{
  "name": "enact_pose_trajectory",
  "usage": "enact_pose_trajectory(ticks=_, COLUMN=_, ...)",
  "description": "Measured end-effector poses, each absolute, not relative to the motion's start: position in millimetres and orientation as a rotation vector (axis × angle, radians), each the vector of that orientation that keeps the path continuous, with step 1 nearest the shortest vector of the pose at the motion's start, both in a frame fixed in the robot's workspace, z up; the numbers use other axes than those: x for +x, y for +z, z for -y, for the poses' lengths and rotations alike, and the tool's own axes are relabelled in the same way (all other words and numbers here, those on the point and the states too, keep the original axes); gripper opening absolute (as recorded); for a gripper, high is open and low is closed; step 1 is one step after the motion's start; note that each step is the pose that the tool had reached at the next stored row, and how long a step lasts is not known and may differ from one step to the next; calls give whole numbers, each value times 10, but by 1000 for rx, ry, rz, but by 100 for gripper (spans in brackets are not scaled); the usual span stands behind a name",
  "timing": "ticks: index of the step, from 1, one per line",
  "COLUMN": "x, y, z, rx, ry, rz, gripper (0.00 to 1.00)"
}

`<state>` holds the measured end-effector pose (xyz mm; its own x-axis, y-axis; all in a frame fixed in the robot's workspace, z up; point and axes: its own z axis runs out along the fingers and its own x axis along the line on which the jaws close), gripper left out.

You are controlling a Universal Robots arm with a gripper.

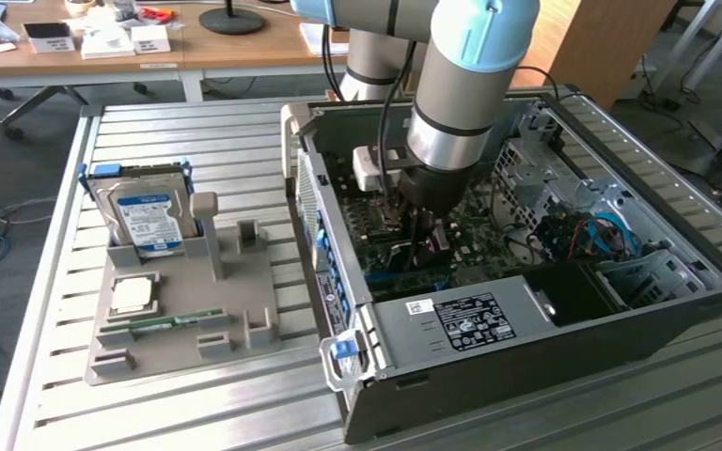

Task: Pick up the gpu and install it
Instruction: 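Insert the gpu into the slot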

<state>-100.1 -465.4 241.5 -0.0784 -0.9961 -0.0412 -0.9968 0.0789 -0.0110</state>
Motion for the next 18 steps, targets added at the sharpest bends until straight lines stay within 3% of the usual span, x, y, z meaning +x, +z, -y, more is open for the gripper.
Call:
enact_pose_trajectory(ticks=12, x=-1001, y=2415, z=4654, rx=-2106, ry=31, rz=-2279, gripper=50)
enact_pose_trajectory(ticks=17, x=-1001, y=2415, z=4653, rx=-2107, ry=31, rz=-2279, gripper=27)
enact_pose_trajectory(ticks=18, x=-1001, y=2415, z=4654, rx=-2107, ry=31, rz=-2279, gripper=27)
